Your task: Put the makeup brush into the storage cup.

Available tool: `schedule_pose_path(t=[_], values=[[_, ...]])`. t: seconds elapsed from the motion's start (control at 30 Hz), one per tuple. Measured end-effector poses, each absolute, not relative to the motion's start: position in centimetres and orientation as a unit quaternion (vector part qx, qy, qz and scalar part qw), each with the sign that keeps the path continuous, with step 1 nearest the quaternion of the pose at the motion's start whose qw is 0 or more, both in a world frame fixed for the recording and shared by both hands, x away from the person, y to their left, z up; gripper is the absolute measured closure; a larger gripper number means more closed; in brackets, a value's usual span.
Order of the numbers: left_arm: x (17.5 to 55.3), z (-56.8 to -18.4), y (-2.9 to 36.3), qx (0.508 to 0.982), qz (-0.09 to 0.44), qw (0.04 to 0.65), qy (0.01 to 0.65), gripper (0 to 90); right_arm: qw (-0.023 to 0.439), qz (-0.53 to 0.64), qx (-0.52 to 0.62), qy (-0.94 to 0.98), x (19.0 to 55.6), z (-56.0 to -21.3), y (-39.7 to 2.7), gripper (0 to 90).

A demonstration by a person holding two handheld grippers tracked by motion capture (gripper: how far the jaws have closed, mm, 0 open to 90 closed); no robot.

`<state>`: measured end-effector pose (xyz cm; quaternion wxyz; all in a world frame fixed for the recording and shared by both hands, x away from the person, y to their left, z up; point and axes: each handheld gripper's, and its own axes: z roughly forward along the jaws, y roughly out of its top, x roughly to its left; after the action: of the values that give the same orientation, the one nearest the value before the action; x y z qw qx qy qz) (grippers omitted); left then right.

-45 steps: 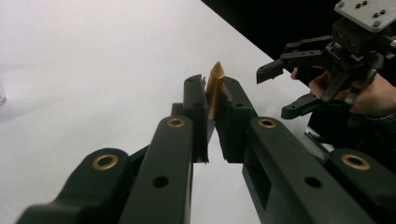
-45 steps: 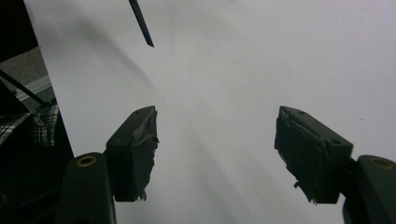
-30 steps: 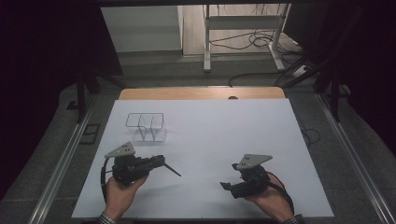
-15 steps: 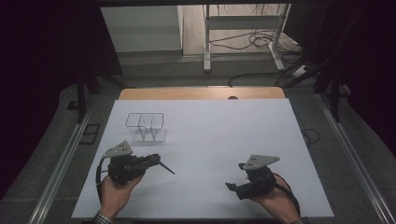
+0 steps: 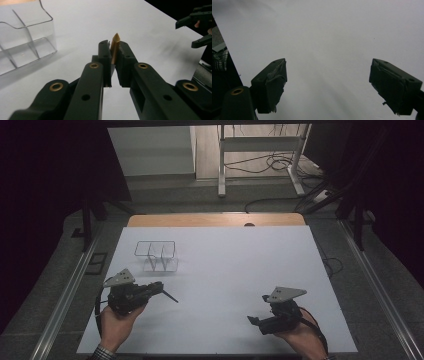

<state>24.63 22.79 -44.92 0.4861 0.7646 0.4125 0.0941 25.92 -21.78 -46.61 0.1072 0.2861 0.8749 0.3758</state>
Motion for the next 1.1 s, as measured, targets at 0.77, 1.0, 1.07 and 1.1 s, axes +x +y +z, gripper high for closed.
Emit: schedule_pose_path(t=[0.77,1.0,1.07,1.1], values=[[25.4,-44.9,25.2,0.76,0.118,0.463,0.441,83.6,0.122,0.359,0.314,0.87,25.6,-47.2,-24.4,9.8],[25.8,-44.8,26.1,0.758,0.126,0.458,0.448,83.7,0.123,0.357,0.318,0.87,25.5,-47.3,-24.8,9.3],[26.0,-44.8,26.4,0.758,0.129,0.454,0.45,83.7,0.123,0.357,0.319,0.869,25.5,-47.4,-24.9,9.2],[26.1,-44.8,26.5,0.757,0.13,0.453,0.452,83.6,0.123,0.356,0.319,0.87,25.5,-47.4,-24.9,9.0]])
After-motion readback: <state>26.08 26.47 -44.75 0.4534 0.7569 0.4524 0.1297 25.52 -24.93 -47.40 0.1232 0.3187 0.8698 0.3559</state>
